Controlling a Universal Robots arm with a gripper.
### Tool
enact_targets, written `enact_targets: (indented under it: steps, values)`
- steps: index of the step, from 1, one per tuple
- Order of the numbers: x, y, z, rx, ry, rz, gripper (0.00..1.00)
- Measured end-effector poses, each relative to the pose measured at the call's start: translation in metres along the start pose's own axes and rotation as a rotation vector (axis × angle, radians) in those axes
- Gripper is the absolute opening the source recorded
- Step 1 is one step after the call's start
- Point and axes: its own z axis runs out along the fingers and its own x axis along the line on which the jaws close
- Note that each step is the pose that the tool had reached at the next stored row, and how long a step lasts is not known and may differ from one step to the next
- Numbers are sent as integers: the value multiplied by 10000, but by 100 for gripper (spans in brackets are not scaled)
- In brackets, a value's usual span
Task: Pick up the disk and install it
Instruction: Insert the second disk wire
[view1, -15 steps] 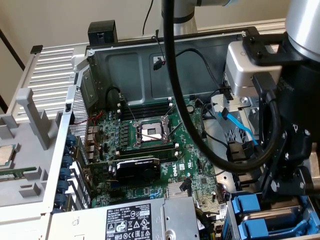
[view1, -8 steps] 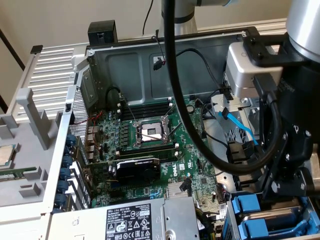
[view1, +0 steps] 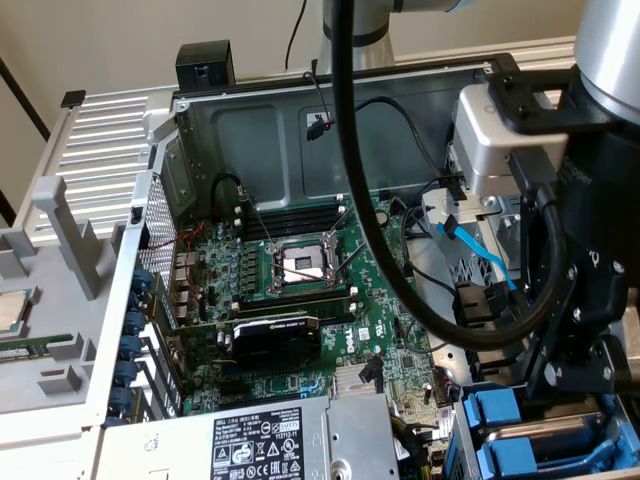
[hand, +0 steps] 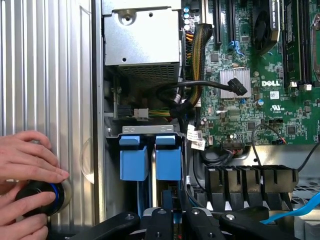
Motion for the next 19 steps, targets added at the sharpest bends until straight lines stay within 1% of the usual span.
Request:
enact_targets:
  steps: [7, 10, 14, 19]
  values:
    - [0, 3, 5, 10, -2, 2, 16]
    - [-1, 4, 5, 13, -17, 1, 16]
    - [-2, 4, 5, 22, -53, 1, 16]
    - [1, 14, 12, 25, -64, 0, 16]
